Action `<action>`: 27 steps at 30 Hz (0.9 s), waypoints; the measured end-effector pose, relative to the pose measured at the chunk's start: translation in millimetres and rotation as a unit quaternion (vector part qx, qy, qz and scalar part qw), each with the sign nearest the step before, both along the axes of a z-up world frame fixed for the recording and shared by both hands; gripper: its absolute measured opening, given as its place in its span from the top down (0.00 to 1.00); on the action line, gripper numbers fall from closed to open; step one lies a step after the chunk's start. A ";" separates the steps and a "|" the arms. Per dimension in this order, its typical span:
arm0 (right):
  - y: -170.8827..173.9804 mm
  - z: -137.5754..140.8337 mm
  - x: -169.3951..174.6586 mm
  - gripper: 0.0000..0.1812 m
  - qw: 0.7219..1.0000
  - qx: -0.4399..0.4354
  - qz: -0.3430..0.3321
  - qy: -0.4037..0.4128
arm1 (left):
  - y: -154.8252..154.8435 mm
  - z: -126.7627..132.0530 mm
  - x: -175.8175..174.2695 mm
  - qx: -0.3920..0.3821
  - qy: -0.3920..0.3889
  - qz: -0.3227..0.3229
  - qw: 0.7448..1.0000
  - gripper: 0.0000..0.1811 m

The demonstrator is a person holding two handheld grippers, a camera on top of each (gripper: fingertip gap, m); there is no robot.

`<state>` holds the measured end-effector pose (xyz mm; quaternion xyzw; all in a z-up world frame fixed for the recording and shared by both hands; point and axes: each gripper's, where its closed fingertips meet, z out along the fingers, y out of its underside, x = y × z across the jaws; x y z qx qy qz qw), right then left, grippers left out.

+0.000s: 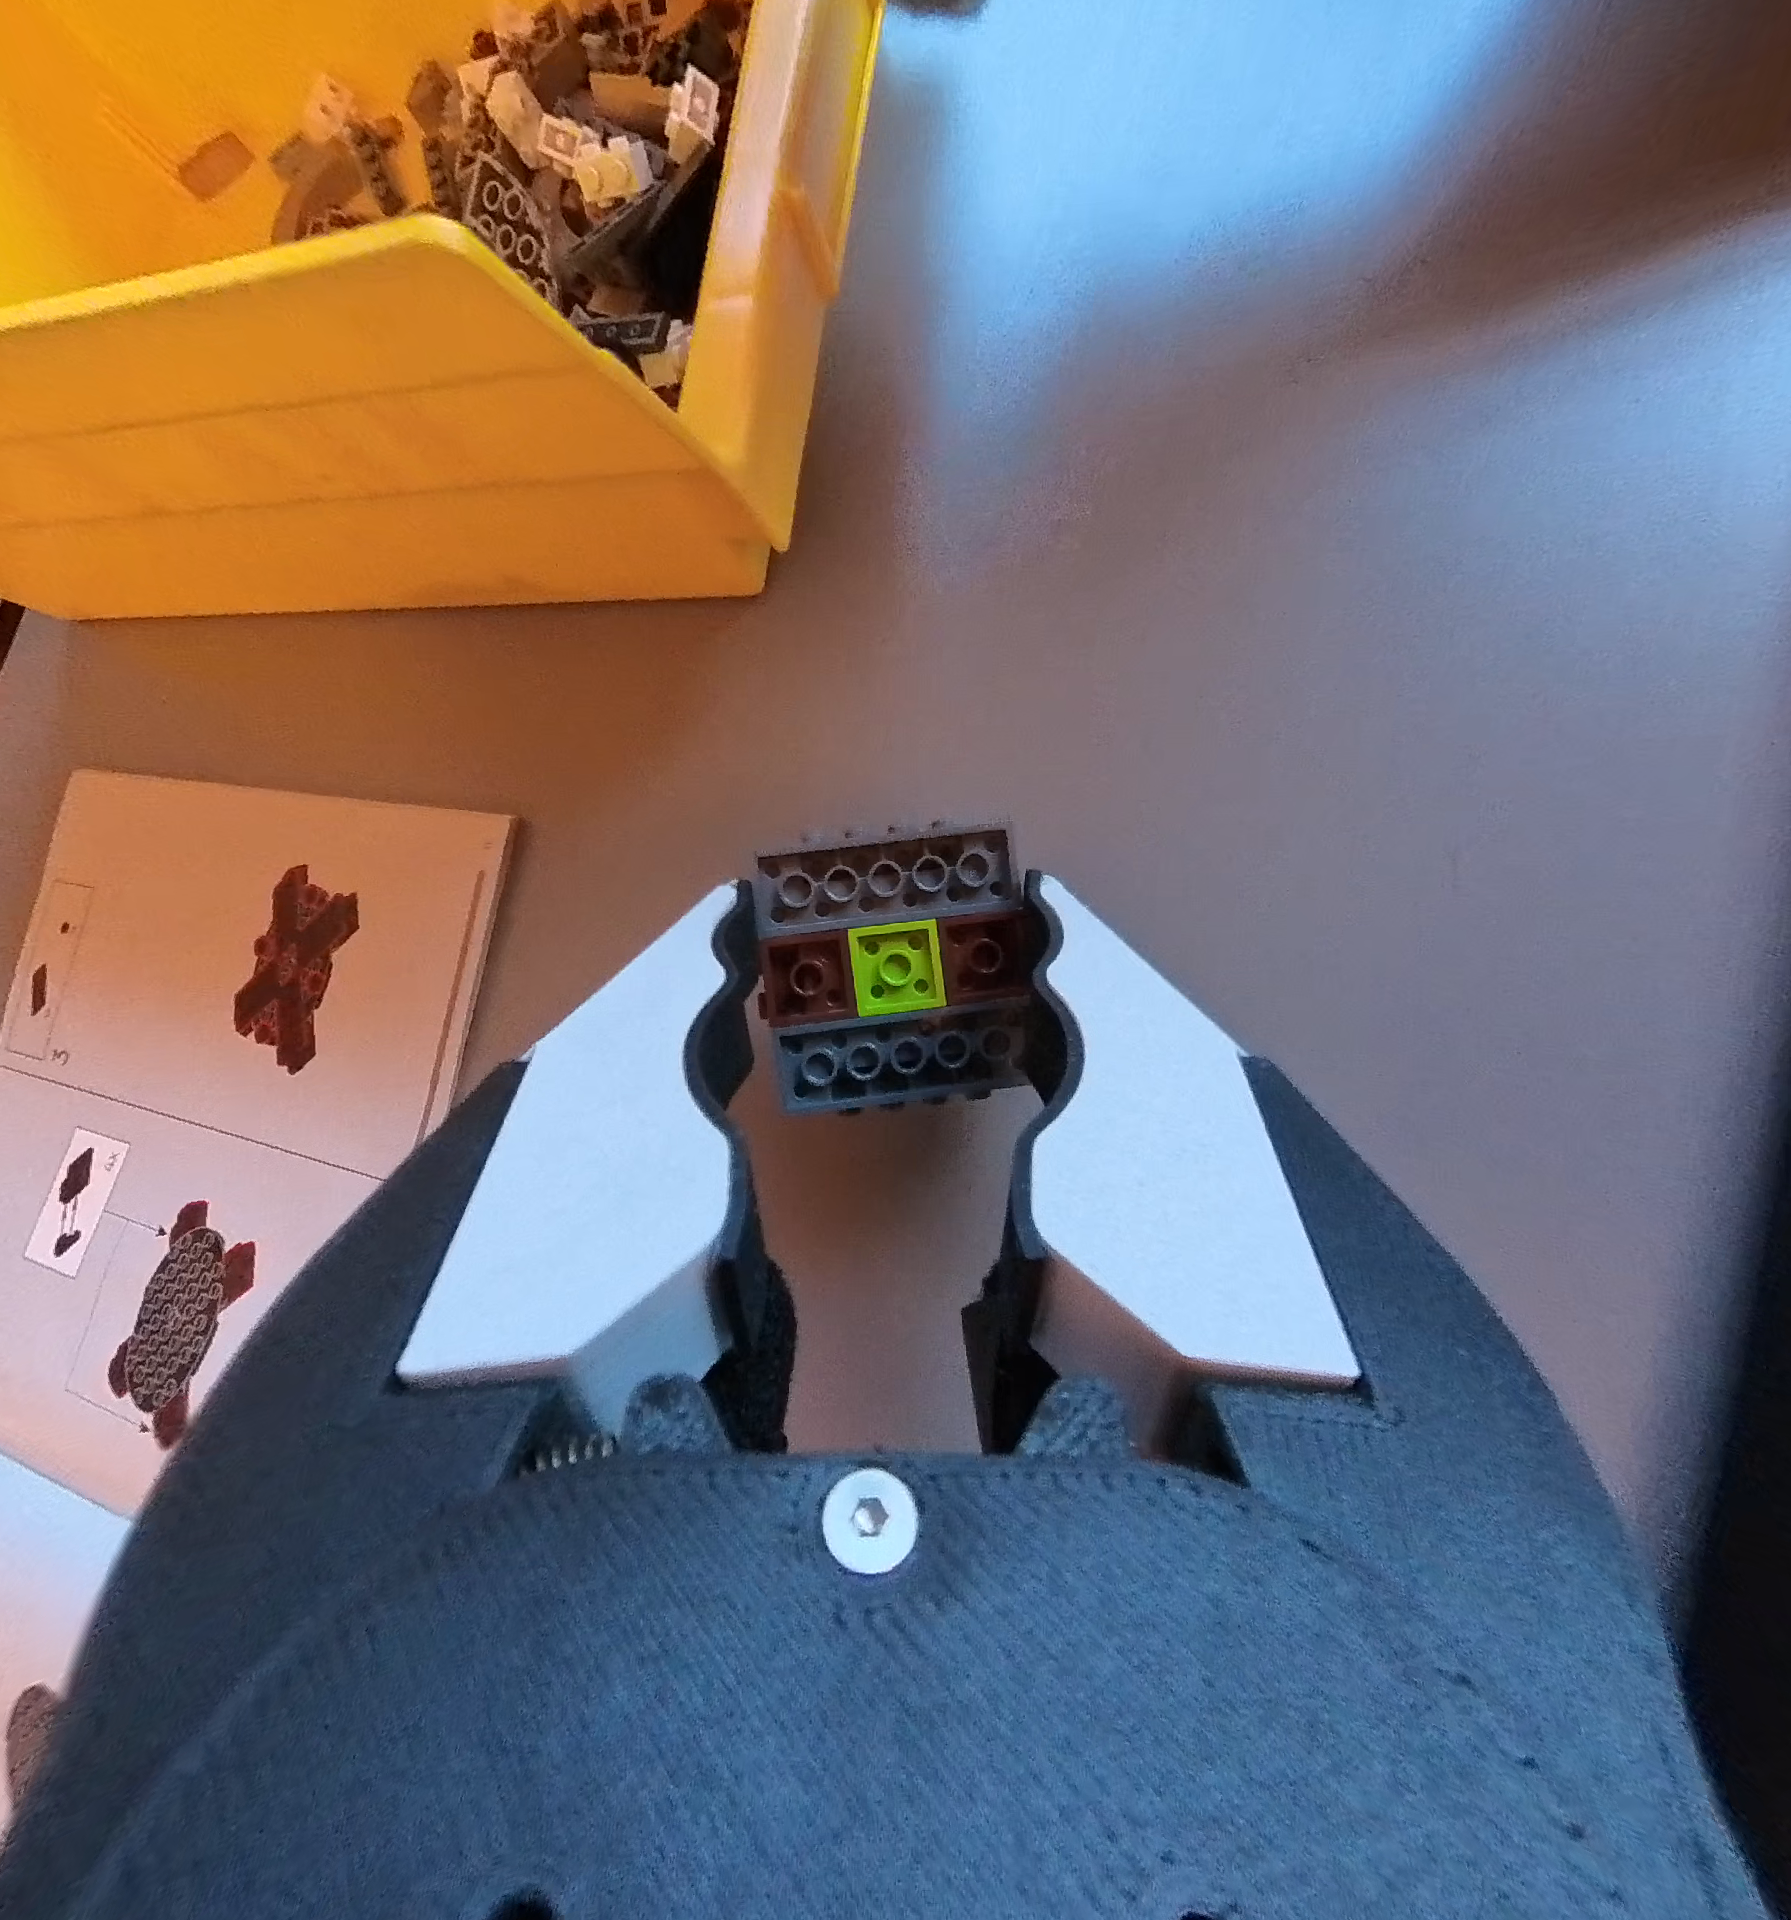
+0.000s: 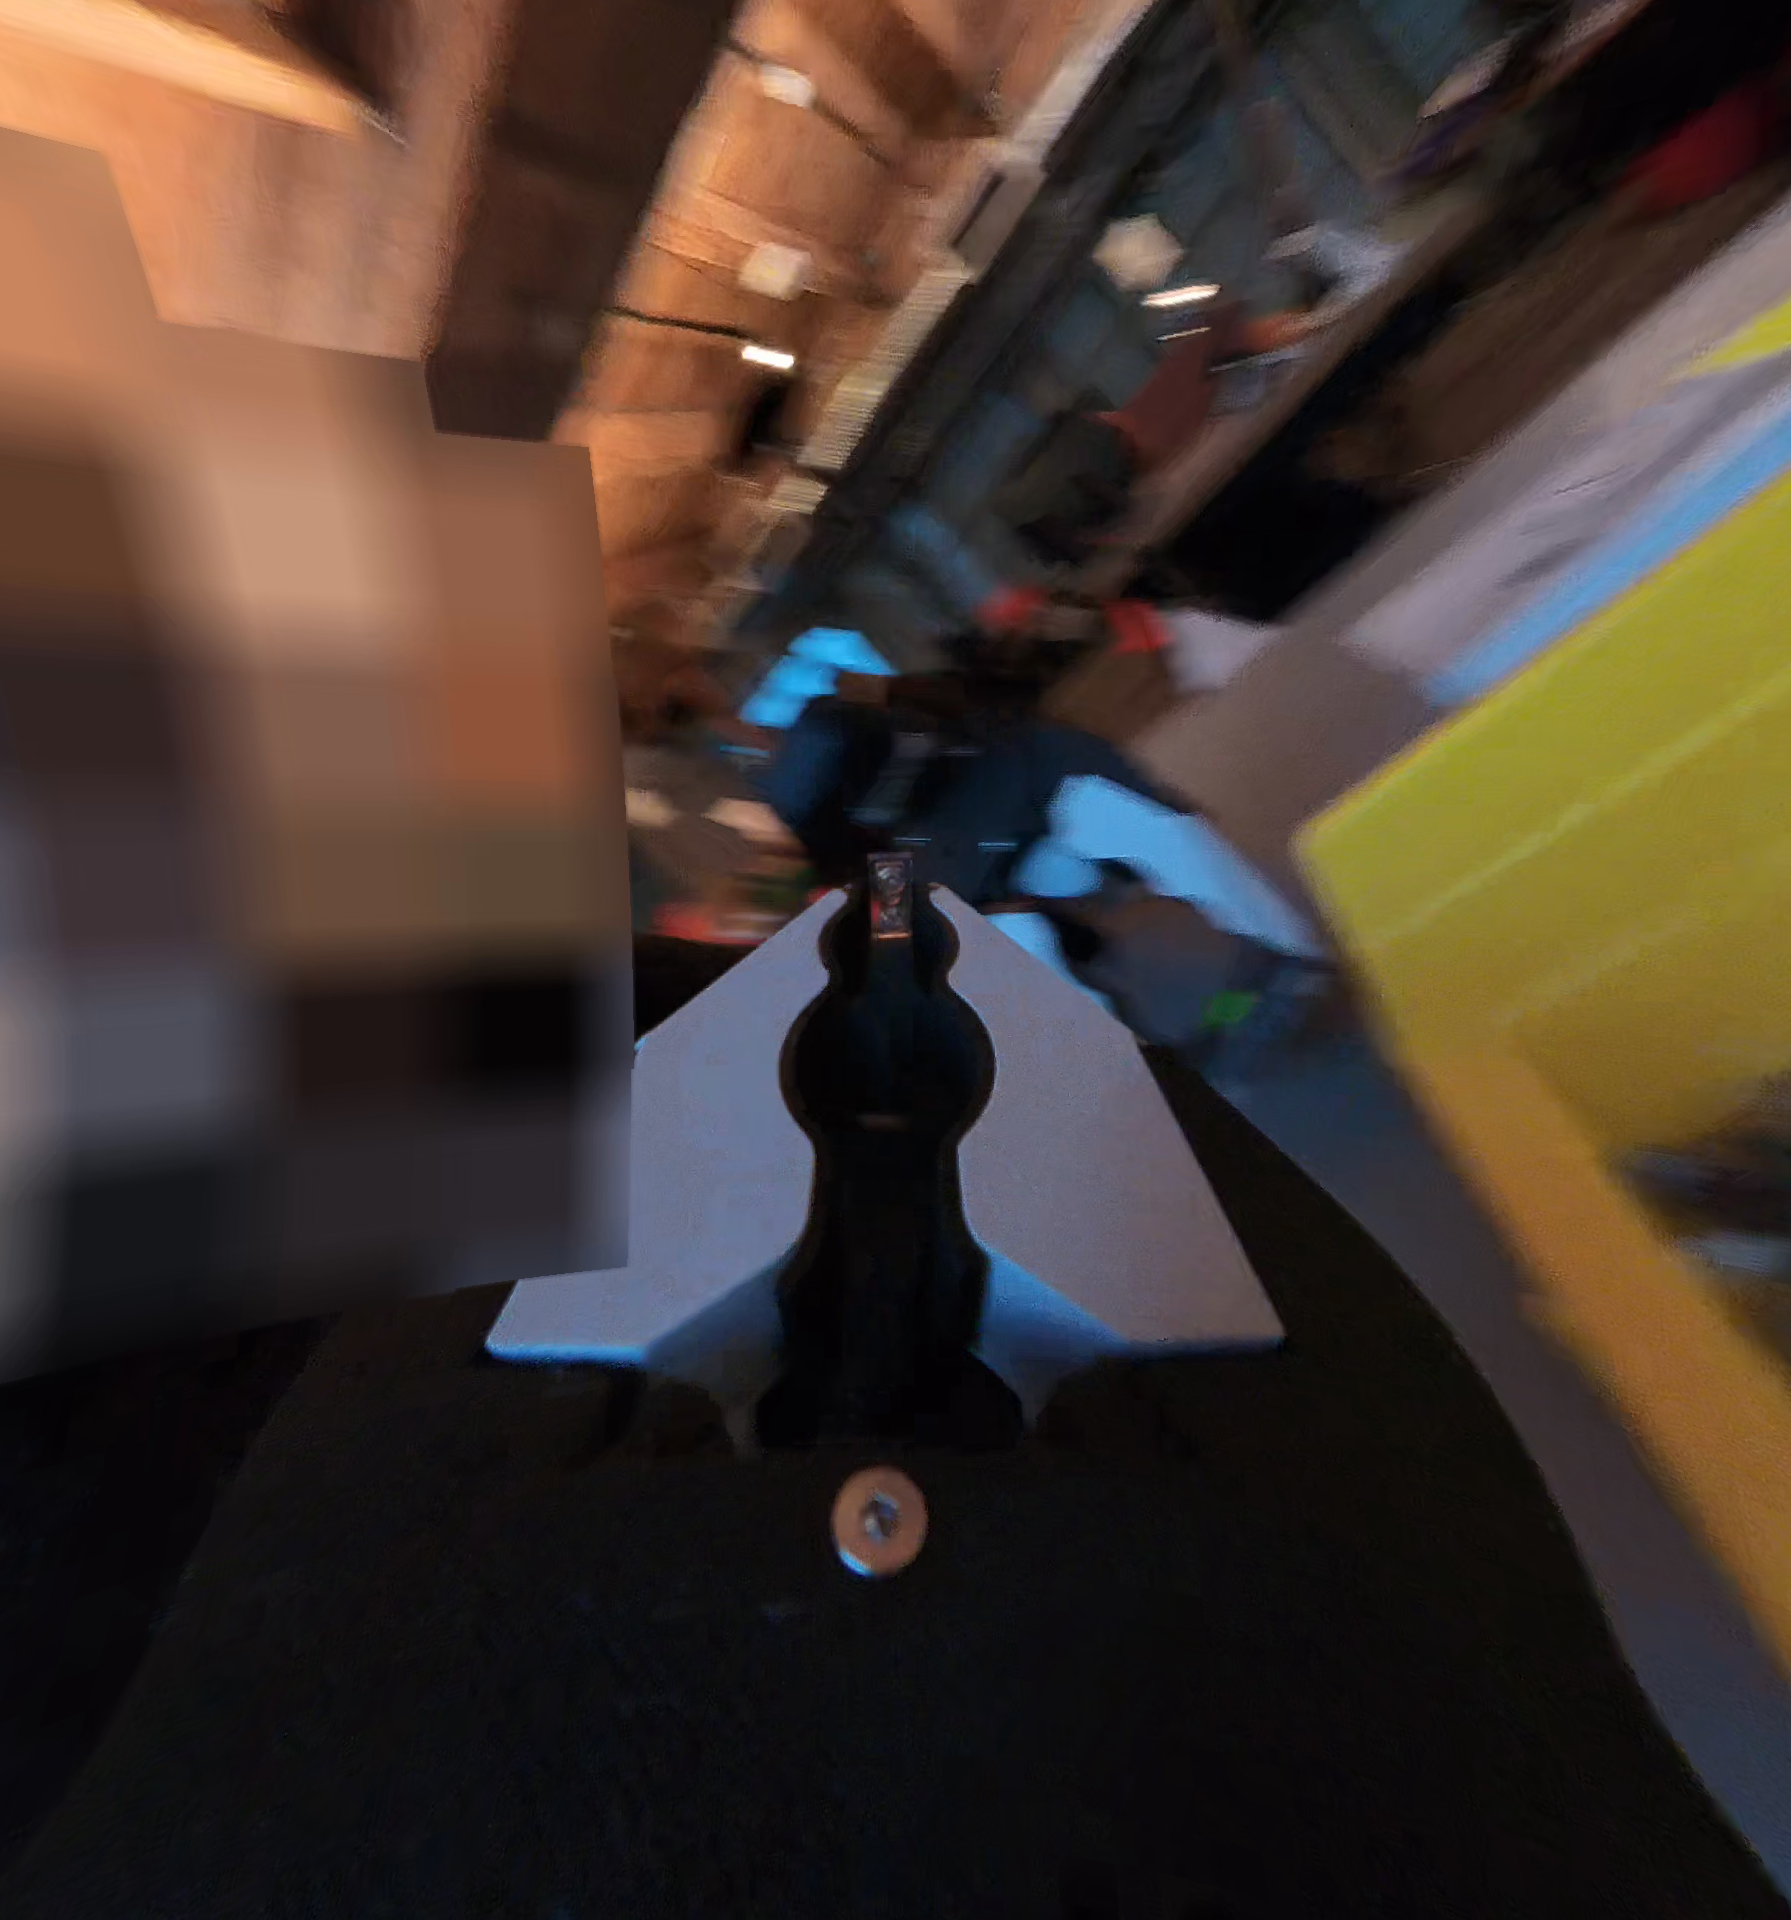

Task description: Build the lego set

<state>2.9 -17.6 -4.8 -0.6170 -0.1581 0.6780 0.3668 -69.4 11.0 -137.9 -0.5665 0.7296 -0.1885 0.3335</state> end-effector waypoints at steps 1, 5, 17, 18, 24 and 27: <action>13.5 -12.6 6.5 0.97 0.993 0.048 -0.072 -0.086 | 0.5 -0.9 -0.4 0.004 0.003 0.000 1.000 0.72; 60.5 -28.7 81.3 0.97 0.819 0.184 -0.361 -0.406 | 0.9 0.9 0.7 0.007 -0.001 0.000 1.000 0.73; 60.0 -24.1 84.8 0.80 0.813 0.199 -0.374 -0.399 | -12.4 52.9 9.1 -0.161 -0.145 -0.009 0.976 0.73; 53.2 -15.6 68.3 0.79 0.821 0.232 -0.356 -0.382 | -16.8 60.5 9.4 -0.212 -0.163 -0.018 0.963 0.73; 9.1 -42.4 -34.6 0.70 0.804 0.383 -0.158 -0.427 | -34.5 107.2 -1.5 -0.508 -0.224 -0.091 0.827 0.73; -5.9 -43.3 -65.2 0.70 0.784 0.437 -0.125 -0.422 | -44.7 107.3 -6.0 -0.586 -0.191 -0.119 0.779 0.73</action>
